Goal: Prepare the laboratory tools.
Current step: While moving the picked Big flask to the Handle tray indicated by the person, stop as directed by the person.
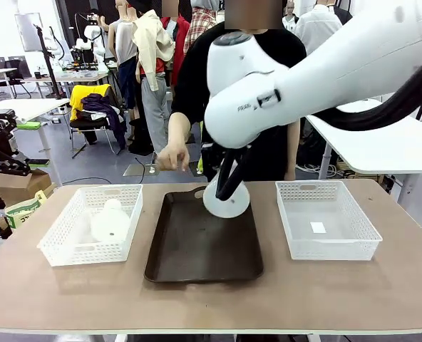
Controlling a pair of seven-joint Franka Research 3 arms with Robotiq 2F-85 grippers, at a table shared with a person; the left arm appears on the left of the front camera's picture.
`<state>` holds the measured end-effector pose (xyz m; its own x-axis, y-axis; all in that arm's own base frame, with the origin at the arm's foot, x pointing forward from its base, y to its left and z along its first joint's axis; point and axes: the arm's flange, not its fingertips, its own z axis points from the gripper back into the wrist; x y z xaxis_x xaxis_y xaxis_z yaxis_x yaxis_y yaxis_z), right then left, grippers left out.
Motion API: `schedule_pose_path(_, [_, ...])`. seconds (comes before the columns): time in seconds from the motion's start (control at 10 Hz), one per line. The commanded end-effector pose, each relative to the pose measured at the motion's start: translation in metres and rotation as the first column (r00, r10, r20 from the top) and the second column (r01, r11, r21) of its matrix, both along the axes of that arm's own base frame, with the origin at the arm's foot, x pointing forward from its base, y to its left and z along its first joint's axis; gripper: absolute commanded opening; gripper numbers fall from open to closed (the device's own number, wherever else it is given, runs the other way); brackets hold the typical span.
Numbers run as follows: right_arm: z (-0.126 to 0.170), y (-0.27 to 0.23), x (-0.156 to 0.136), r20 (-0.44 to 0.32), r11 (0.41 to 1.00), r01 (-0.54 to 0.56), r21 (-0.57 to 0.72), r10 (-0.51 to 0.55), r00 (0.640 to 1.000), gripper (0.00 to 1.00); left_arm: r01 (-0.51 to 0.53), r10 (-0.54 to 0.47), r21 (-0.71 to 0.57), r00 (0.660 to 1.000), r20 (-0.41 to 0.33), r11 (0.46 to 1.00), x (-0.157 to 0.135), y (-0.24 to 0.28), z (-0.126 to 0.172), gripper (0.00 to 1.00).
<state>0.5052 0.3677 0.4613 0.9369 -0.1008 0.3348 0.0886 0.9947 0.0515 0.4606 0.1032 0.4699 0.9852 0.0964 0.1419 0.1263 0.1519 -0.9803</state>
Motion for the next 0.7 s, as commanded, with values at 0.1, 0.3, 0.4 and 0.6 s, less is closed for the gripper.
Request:
schedule_pose_path(0.1, [-0.038, 0.023, 0.025, -0.032, 0.999, 0.048, -0.015, -0.048, 0.998, 0.0, -0.002, 0.002, -0.002, 1.0, 0.004, 1.0, -0.001, 0.001, 0.002, 1.0])
schedule_pose_path(0.3, [-0.039, 0.026, 0.028, -0.028, 0.998, 0.055, -0.007, -0.055, 0.998, 0.0, -0.002, 0.002, -0.002, 1.0, 0.004, 1.0, -0.001, 0.001, 0.002, 1.0])
schedule_pose_path(0.4, [-0.041, 0.027, 0.03, -0.041, 0.999, 0.052, -0.014, -0.053, 0.998, 0.0, -0.002, 0.002, -0.002, 1.0, 0.004, 1.0, -0.001, 0.001, 0.002, 1.0])
schedule_pose_path(0.6, [-0.048, 0.021, 0.027, -0.05, 1.0, 0.023, -0.011, -0.024, 0.998, 0.0, -0.002, 0.002, -0.002, 1.0, 0.004, 1.0, -0.001, 0.001, 0.002, 1.0])
